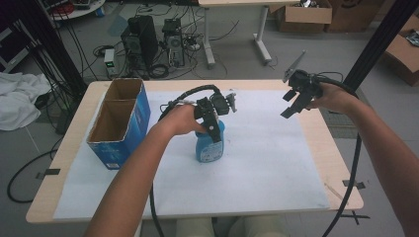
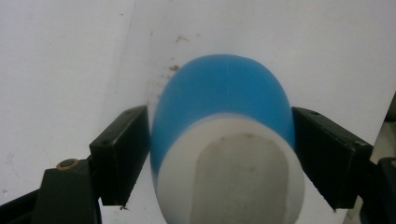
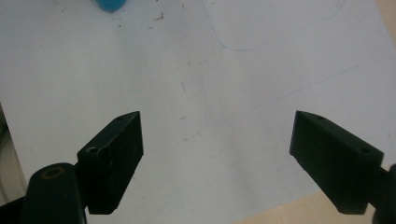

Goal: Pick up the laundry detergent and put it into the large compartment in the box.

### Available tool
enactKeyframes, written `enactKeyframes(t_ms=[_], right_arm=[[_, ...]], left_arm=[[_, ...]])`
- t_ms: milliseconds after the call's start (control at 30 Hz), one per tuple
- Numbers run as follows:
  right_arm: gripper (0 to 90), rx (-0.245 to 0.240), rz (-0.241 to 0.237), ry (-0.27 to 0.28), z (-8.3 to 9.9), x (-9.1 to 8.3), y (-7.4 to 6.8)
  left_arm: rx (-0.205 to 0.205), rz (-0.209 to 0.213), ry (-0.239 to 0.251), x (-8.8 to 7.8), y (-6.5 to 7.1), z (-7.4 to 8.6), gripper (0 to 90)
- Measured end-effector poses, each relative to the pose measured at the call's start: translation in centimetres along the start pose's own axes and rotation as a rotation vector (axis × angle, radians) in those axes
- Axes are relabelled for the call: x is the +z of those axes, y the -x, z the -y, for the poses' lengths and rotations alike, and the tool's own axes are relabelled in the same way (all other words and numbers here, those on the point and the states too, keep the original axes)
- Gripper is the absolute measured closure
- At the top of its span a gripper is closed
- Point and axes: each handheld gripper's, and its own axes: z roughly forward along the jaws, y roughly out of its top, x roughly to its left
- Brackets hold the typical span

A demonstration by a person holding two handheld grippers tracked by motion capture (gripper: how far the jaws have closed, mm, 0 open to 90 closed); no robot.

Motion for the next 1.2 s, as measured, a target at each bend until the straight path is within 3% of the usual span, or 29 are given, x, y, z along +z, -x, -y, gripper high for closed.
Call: enactKeyframes(t_ms=[1200], right_arm=[[17.4, 0.001, -0.004, -0.001, 0.15, 0.19, -0.09]], left_arm=[[0.005, -0.009, 0.009, -0.09, 0.11, 0.1, 33.4]])
